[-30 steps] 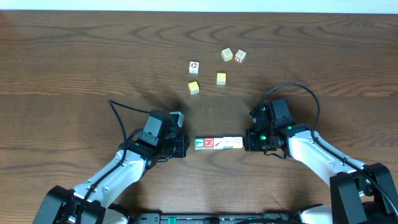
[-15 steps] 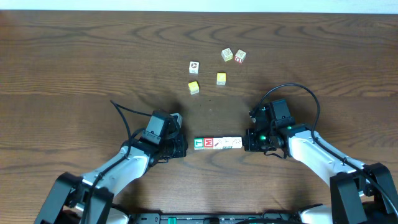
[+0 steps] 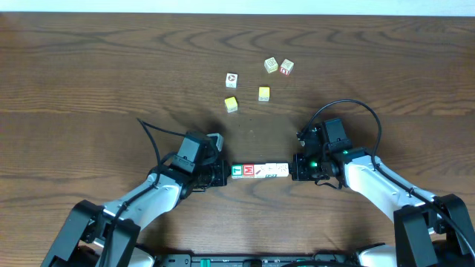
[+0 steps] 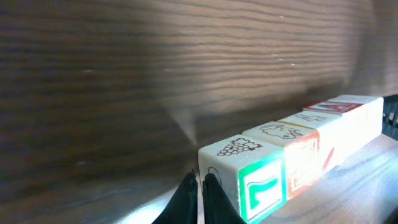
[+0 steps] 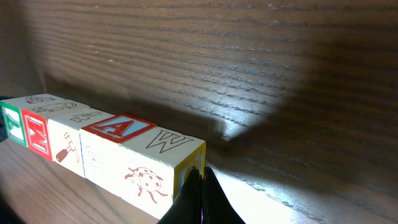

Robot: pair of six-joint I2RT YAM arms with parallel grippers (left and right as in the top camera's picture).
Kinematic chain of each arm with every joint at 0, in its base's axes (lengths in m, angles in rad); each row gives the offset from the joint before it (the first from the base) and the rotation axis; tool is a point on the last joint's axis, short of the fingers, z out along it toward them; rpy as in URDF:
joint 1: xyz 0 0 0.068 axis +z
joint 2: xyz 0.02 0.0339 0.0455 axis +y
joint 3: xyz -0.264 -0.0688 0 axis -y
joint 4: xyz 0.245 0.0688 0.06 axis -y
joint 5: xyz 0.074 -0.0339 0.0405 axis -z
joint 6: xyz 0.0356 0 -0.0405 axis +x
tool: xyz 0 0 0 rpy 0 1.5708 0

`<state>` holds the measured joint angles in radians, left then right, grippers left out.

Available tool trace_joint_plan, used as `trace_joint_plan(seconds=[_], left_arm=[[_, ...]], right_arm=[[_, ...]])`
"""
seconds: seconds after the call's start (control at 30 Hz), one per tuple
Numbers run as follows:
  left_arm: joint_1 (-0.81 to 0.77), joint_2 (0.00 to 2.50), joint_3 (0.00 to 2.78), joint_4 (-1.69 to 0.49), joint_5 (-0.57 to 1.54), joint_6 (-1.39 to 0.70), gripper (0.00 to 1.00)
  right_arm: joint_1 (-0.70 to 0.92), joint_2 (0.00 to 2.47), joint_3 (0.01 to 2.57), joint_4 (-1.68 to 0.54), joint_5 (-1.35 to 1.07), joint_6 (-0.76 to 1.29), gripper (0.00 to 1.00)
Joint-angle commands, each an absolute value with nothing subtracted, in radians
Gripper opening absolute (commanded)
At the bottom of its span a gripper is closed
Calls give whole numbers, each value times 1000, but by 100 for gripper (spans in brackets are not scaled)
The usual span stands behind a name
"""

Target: Lift 5 blocks

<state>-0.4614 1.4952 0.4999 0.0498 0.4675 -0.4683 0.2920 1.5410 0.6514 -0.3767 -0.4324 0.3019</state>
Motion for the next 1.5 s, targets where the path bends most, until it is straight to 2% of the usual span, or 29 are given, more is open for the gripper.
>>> trace_joint_plan(seconds=[0.0, 0.9, 1.47], left_arm=[[-484, 1502, 506, 58, 486, -469, 7], [-491, 1502, 506, 62, 509, -469, 7], [-491, 1502, 506, 63, 516, -469, 7]], right_arm=[[303, 1544, 660, -374, -469, 274, 1], [303, 1544, 660, -347, -578, 226, 1], [339, 1544, 660, -335, -565, 227, 1]])
